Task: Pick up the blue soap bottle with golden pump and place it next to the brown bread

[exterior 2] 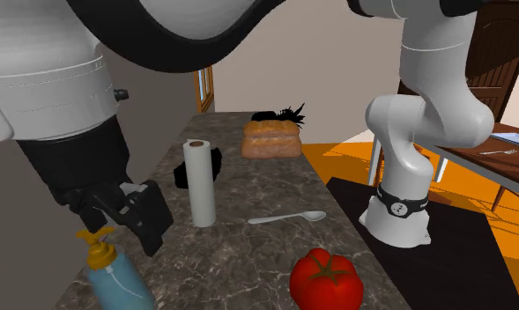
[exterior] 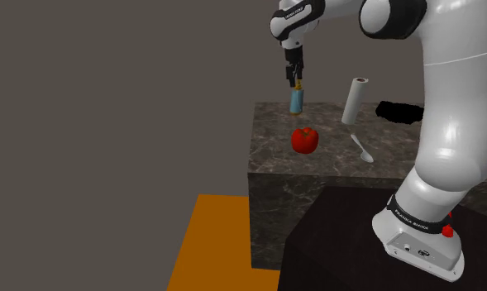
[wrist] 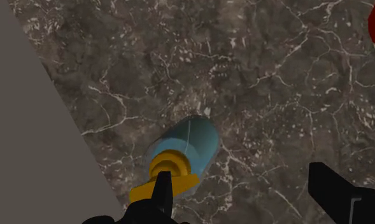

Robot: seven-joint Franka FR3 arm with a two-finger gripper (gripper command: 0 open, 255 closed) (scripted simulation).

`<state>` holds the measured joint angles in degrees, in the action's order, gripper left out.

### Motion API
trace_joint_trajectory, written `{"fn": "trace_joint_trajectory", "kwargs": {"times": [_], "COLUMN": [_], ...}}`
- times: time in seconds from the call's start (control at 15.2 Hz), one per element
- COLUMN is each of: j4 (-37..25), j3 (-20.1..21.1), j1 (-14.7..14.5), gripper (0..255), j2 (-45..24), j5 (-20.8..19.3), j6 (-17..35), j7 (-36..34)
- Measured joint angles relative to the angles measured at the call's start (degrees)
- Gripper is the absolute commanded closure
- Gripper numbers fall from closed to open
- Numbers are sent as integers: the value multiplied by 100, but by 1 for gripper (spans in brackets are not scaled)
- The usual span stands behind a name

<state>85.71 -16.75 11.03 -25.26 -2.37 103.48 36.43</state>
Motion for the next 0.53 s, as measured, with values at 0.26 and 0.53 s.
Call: {"fn": "trace_joint_trajectory", "kwargs": {"times": [0.26, 0.53], "j4": [-1042, -823], "j3": [2, 4], "j1": [221, 259], "gripper": [0, 0], "j2": [-825, -948], "j5": [61, 74], "j6": [286, 1358], "j7": [196, 232]}}
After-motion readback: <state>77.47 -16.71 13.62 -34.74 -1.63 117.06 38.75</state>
